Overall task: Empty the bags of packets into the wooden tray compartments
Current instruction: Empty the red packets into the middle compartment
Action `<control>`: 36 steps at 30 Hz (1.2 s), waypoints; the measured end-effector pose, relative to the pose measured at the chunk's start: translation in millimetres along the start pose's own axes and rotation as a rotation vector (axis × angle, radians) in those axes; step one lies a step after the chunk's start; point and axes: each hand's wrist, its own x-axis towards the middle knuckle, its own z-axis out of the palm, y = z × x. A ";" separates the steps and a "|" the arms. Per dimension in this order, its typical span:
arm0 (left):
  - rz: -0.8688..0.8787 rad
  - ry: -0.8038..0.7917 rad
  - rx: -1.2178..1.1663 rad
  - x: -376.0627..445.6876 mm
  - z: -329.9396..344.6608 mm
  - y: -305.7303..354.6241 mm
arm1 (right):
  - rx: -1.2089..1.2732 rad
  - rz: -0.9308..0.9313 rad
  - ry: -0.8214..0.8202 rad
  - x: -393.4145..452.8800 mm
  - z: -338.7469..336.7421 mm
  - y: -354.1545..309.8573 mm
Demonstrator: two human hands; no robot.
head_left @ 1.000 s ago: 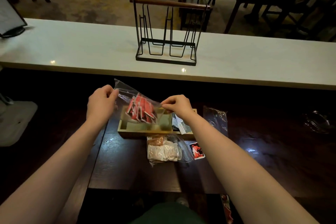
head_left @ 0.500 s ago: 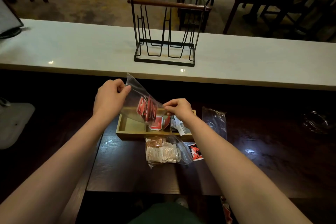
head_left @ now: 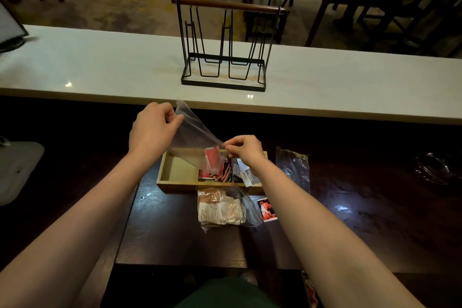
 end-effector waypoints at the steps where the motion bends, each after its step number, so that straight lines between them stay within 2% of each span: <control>1: 0.004 -0.004 -0.007 -0.1 -0.2 0.4 | 0.003 0.000 0.002 0.0 0.1 0.5; 14: 0.153 0.040 -0.012 -8.3 -11.4 10.4 | 0.010 -0.051 -0.022 -11.5 -6.7 -2.8; 21: 0.172 0.083 -0.083 -12.6 -15.4 6.9 | -0.003 -0.109 0.016 -23.7 -11.0 -6.6; 25: 0.142 0.094 -0.096 -16.4 -11.3 -3.5 | -0.041 -0.153 0.117 -29.3 -26.6 0.2; 28: 0.116 0.051 -0.093 -23.0 3.1 -15.5 | -0.136 -0.152 0.262 -35.3 -45.9 14.0; 32: 0.070 -0.089 -0.047 -43.0 37.3 -28.2 | -0.159 -0.106 0.494 -50.5 -81.4 36.1; 36: 0.106 -0.527 0.024 -92.3 89.6 -34.7 | -0.214 -0.036 0.644 -69.0 -110.9 65.1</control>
